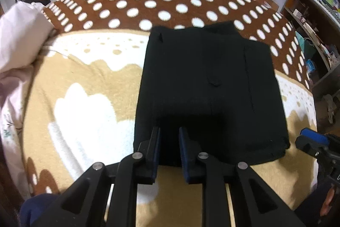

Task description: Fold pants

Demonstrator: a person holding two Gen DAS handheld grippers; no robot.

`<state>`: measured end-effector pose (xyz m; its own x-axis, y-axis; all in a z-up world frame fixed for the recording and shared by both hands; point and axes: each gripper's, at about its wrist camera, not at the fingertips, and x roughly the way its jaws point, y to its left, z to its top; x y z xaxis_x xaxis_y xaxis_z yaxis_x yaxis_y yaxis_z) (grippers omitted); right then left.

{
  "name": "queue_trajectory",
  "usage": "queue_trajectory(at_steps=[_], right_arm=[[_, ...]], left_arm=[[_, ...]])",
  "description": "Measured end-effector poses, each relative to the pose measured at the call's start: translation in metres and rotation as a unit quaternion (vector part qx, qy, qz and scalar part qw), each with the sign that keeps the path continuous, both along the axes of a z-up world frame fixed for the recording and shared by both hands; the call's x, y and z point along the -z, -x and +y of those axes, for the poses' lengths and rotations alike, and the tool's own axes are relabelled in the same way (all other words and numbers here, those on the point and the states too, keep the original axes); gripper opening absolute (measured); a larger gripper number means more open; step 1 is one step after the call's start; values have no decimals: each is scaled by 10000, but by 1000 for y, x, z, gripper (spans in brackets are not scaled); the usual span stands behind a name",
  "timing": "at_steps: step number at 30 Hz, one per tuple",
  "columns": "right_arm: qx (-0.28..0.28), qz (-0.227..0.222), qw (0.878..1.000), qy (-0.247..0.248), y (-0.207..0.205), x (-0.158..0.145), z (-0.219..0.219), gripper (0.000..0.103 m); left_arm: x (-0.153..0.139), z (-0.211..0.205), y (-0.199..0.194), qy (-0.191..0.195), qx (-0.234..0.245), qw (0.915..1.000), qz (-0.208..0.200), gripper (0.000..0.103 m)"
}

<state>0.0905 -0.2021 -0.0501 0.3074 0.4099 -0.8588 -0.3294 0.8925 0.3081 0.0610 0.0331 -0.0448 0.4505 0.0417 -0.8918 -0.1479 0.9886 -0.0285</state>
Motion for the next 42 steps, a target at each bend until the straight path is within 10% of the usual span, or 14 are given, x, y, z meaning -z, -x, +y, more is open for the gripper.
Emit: queue_trajectory(at_steps=[21,42], right_arm=[[44,-410,9986,-341,58,-77,-2,36],[-27,-371,9989,-278,67,-81,7,36]], left_arm=[[-94,-33,59,173,313,9964,-766,21],[-95,-26,70,242,311,9962,-781,21]])
